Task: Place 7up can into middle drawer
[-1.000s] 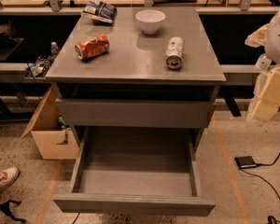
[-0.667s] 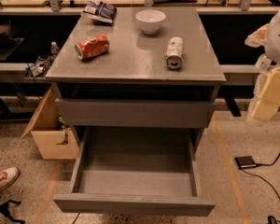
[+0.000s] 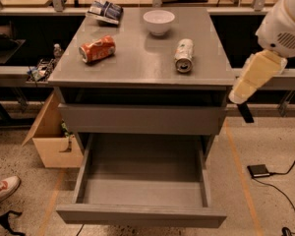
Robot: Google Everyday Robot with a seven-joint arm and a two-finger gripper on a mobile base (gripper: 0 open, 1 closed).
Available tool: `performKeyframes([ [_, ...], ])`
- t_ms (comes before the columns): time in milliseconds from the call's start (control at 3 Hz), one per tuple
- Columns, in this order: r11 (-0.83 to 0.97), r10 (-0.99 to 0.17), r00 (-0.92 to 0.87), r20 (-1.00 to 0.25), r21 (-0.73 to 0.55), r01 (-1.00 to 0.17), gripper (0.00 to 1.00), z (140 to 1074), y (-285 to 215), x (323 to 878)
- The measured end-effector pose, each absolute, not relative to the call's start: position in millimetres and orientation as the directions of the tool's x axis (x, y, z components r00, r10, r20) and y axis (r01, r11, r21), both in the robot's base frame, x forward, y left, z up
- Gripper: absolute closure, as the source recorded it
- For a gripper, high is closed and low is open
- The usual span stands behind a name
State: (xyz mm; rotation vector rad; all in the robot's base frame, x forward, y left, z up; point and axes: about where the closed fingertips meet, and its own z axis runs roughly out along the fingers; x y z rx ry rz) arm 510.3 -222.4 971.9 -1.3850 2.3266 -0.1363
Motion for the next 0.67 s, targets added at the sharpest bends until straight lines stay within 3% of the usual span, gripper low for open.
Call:
performKeyframes([
  [667,0.687,-0.718,-0.585,-0.377,-0.247,-0.684,0.0,967,-207,619],
])
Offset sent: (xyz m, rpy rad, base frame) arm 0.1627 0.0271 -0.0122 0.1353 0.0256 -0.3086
